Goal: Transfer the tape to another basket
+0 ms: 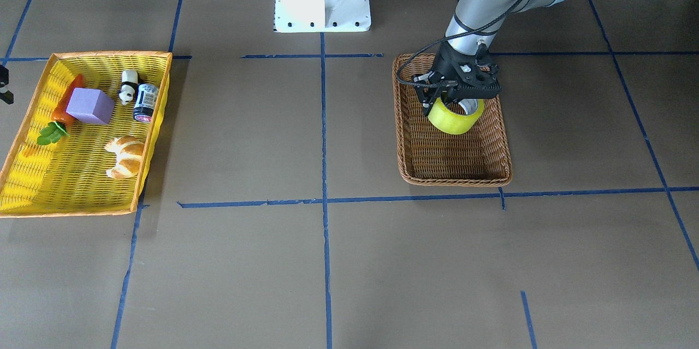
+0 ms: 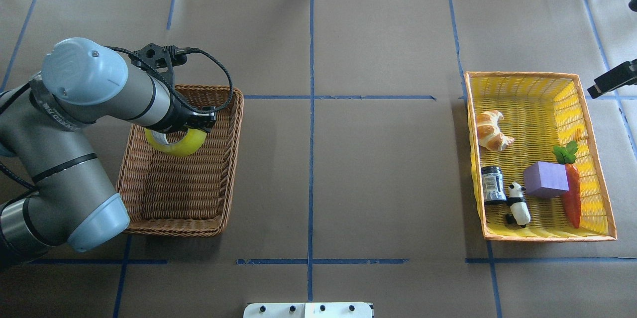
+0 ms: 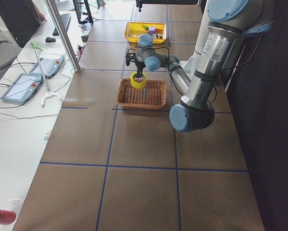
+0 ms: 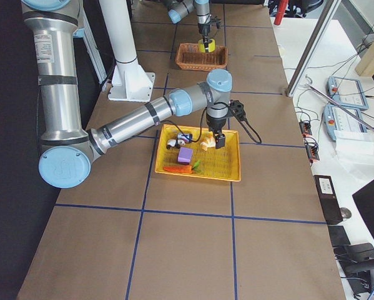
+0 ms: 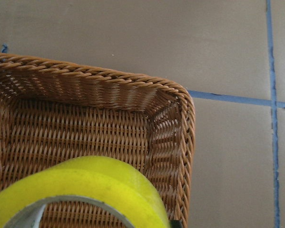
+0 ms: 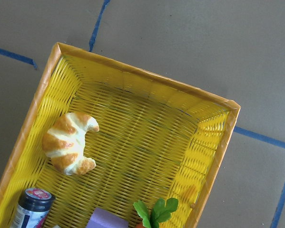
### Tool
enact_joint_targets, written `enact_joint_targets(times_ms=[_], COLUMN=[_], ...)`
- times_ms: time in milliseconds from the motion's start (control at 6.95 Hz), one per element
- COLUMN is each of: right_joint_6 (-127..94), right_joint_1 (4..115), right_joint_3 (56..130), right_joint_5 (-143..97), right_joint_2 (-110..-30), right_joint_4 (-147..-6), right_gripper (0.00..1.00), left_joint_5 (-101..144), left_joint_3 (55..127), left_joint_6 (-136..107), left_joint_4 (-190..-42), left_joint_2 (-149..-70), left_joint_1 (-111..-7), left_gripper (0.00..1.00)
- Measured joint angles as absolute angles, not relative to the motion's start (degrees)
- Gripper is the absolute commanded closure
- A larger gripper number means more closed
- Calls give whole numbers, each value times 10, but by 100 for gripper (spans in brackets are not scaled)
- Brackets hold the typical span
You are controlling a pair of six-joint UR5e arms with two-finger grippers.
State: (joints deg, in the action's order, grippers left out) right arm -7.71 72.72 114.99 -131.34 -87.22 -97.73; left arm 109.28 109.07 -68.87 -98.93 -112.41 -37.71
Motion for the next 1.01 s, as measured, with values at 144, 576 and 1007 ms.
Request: enact_joint_targets(times_ms=[144, 576, 1007], right_joint_6=[-68, -63, -57], right_joint_1=[732, 735, 744], right_joint_3=[1149, 1148, 1134], right_joint_5=[-1319, -1322, -1325], right_joint_2=[-874, -875, -876], right_joint_4=[-981, -983, -982], right_gripper=[0, 0, 0], left_joint_5=[1090, 1085, 1068], left_joint_3=[1074, 1038, 1048], left_joint_6=[-678, -671, -635], left_joint_4=[-989, -990, -970], left_joint_2=[-1124, -1124, -1125], left_joint_1=[-373, -345, -347], left_gripper=[91, 0, 0])
